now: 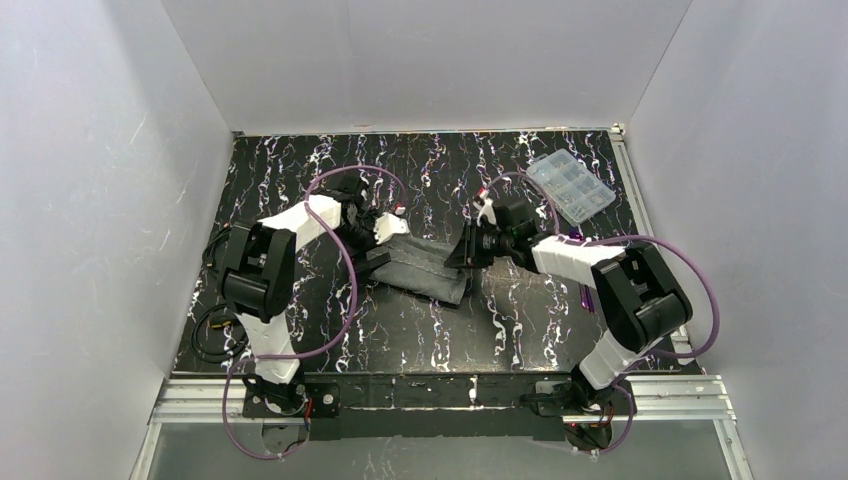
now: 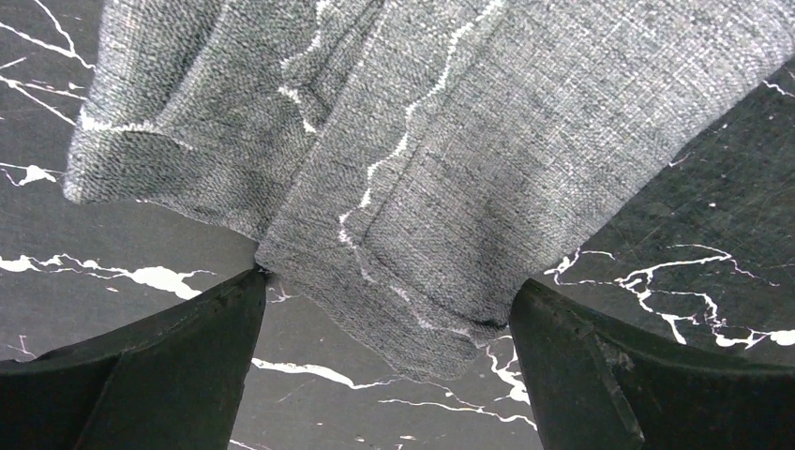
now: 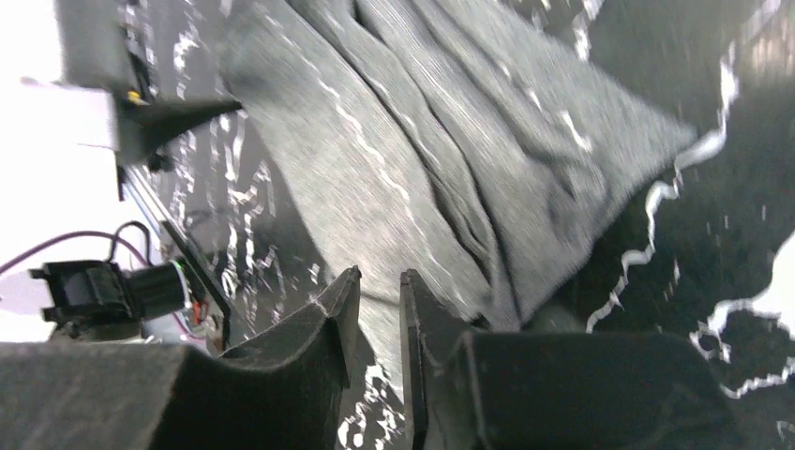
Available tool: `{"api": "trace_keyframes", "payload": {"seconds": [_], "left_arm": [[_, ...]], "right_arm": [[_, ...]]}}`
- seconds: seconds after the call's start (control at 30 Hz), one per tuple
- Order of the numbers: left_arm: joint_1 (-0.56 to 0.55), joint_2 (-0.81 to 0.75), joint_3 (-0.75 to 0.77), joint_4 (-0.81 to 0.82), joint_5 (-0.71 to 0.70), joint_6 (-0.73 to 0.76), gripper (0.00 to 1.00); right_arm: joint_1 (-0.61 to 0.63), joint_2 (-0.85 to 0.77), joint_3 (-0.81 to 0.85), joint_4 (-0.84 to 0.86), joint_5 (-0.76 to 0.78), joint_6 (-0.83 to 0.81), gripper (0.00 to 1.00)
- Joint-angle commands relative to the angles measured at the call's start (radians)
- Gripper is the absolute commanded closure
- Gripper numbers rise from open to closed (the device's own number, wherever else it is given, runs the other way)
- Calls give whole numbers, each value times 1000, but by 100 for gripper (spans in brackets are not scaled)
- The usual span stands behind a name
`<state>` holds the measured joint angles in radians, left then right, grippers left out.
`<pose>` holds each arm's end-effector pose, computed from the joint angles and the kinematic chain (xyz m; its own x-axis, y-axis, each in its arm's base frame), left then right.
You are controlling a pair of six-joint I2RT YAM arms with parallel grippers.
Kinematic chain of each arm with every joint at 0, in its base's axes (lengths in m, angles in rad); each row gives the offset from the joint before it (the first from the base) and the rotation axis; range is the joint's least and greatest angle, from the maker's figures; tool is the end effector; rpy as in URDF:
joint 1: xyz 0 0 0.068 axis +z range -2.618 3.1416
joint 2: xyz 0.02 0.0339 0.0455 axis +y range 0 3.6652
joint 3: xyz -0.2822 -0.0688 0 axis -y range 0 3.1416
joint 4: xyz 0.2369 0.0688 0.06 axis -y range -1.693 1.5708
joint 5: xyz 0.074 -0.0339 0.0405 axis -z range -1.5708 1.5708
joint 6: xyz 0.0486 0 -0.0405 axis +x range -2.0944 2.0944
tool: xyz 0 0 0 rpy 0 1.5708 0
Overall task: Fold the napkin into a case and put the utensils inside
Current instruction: Rotate the 2/3-rectangle-folded napkin at the center of the board.
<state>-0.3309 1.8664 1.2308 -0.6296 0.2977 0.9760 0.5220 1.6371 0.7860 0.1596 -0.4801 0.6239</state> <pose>0.3403 -0.1320 0.1762 -0.1790 0.8987 -0.4003 0.9678 0.2339 0.0924 0.2750 0.1841 0.1818 -0.8872 0.0875 -0.4531 -0.2863 0.6658 0.6890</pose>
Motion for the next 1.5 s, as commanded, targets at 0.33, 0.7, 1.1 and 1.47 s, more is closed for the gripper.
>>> {"api": "trace_keyframes", "payload": {"seconds": [0.33, 0.7, 1.1, 1.47], "left_arm": [[4, -242, 79, -199, 65, -2, 2], [-52, -224, -141, -18, -79, 83, 1], [-96, -110, -185, 361, -339, 178, 2], [-126, 36, -16, 449, -361, 253, 1]], "right_arm": [[18, 197, 391, -257, 39, -230, 58], [33, 240, 421, -340, 189, -326, 57], [32, 160, 257, -287, 273, -253, 70], [110, -122, -114, -110, 283, 16, 75]]}}
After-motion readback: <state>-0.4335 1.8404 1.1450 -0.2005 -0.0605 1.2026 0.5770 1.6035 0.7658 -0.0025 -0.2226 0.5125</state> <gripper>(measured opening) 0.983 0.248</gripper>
